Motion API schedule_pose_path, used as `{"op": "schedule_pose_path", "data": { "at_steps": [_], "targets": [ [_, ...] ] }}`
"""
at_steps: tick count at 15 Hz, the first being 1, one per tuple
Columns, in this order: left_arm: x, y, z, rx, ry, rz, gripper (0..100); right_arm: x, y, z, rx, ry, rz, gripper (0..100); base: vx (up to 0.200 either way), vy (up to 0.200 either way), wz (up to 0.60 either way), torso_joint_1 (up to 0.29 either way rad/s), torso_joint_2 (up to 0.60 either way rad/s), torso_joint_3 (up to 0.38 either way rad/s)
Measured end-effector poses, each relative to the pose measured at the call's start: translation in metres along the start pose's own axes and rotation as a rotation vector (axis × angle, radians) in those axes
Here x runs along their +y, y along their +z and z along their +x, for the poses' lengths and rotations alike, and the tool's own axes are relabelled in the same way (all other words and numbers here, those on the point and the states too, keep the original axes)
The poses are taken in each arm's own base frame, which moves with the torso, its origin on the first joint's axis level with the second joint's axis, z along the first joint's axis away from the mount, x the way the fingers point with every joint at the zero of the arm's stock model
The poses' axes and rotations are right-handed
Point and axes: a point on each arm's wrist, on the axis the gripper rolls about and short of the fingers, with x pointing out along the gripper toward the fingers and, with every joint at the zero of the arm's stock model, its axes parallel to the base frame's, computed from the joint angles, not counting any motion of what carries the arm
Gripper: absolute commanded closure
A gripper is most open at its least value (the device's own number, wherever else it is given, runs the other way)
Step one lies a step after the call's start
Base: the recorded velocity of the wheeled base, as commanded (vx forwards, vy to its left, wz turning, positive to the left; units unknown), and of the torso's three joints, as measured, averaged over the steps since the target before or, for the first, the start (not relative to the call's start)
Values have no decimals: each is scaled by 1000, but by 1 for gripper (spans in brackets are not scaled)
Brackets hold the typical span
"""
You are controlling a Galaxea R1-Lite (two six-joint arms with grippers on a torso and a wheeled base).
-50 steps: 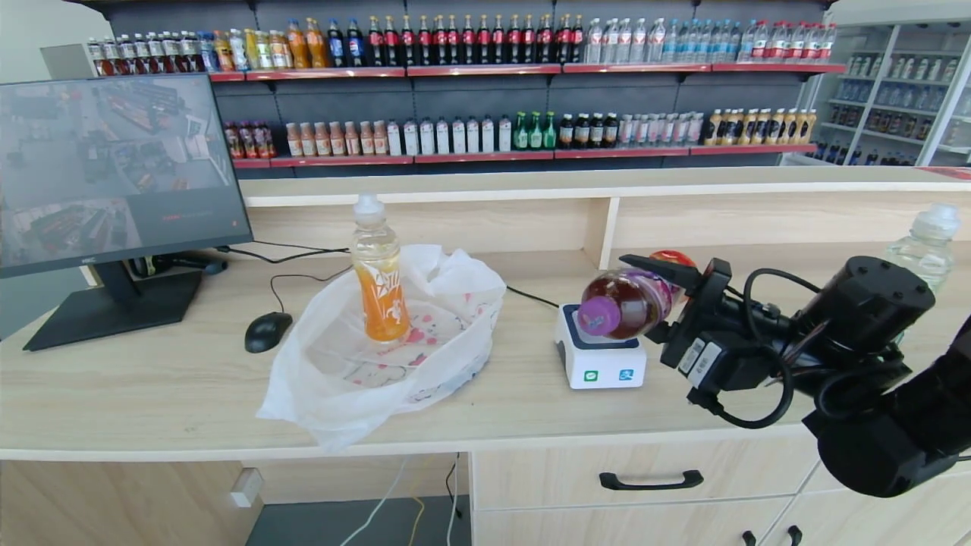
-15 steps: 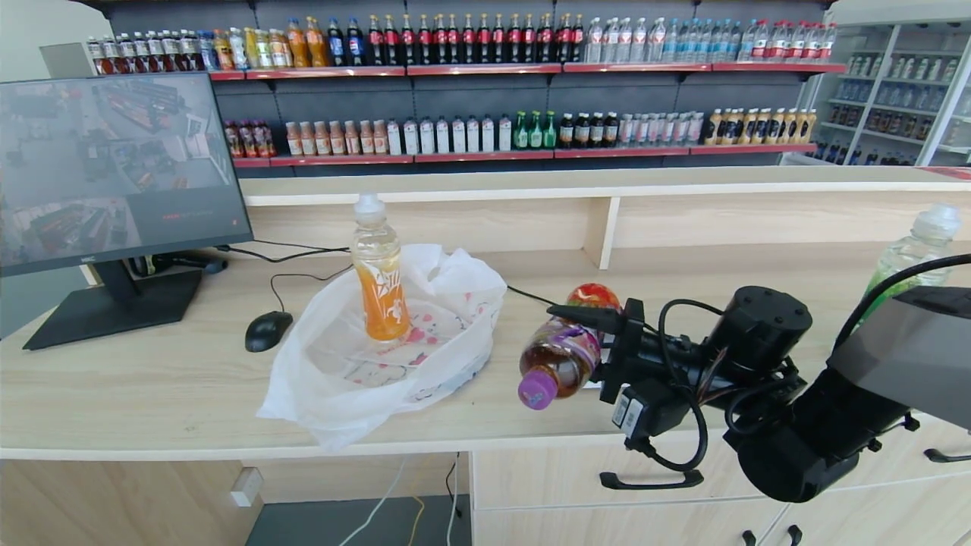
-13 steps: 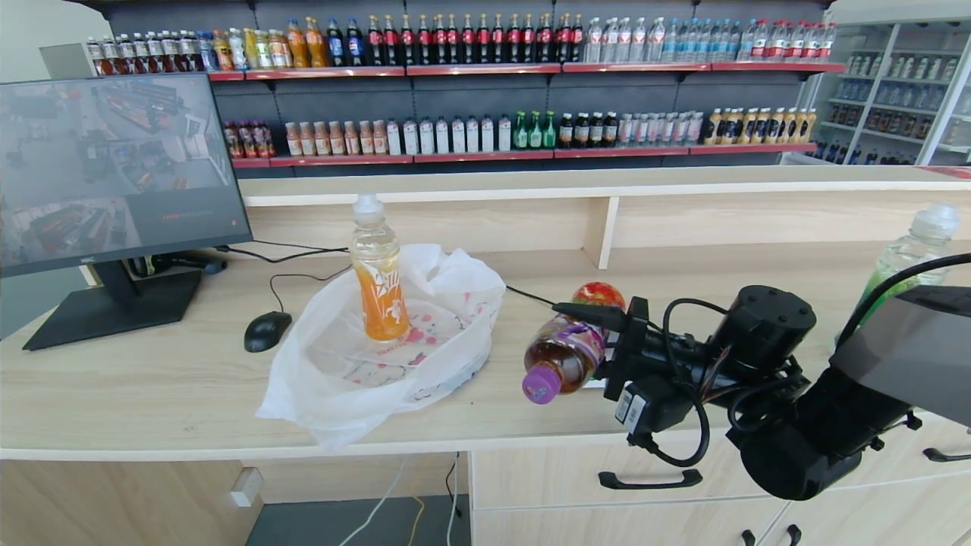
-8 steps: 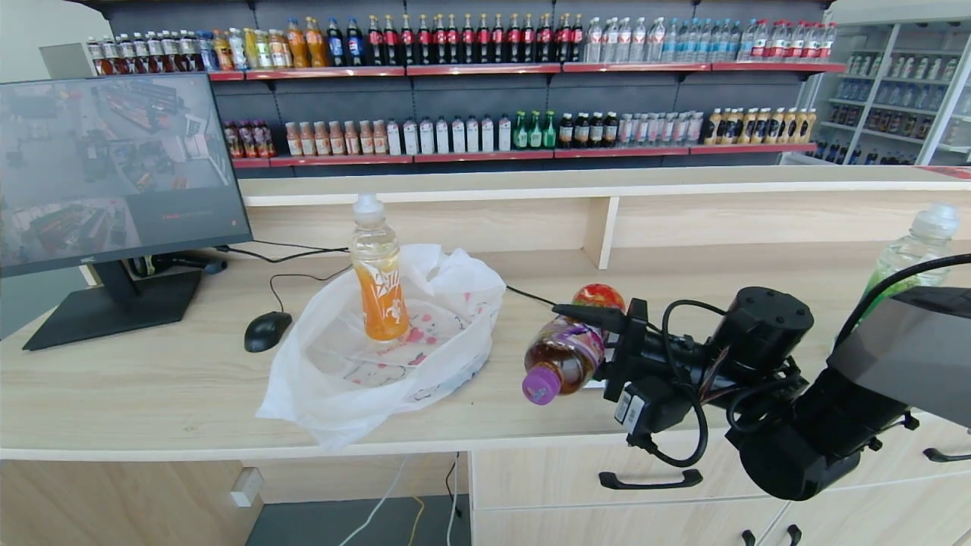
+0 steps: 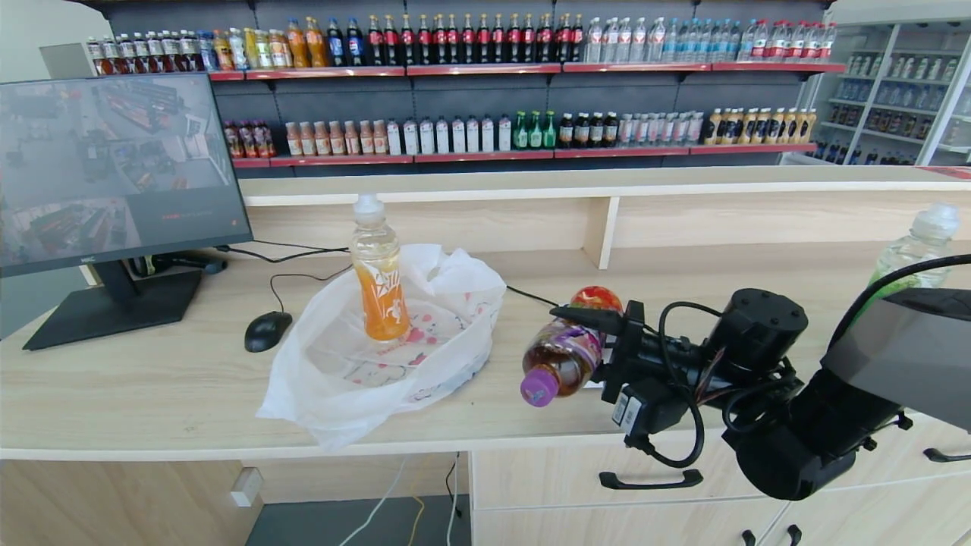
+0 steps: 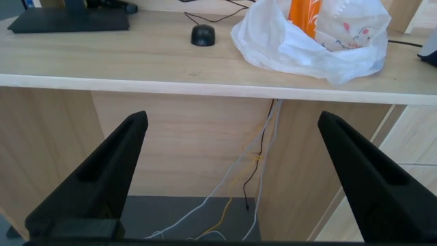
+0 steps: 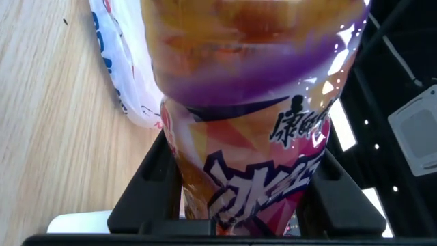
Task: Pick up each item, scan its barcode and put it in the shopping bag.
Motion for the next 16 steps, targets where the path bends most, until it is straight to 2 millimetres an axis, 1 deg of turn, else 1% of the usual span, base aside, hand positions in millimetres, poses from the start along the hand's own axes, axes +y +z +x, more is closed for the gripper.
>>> {"op": "schedule_pose_path", "data": {
  "at_steps": [2,5,7,14,16],
  "targets": [
    [0,0,0,0,0,0,0,-2,-1,-1,3,-5,20,100,0,0,0,0,0,0],
    [0,0,0,0,0,0,0,-16,5,-1,-7,-32,50,100,0,0,0,0,0,0],
    [0,0,0,0,0,0,0,-28,10,-3,-14,-56,54,100,0,0,0,0,0,0],
    [0,0,0,0,0,0,0,-83,36,-18,-49,-163,142,100,0,0,0,0,0,0],
    [0,0,0,0,0,0,0,-94,43,-20,-11,-214,191,100,0,0,0,0,0,0]
  ]
}}
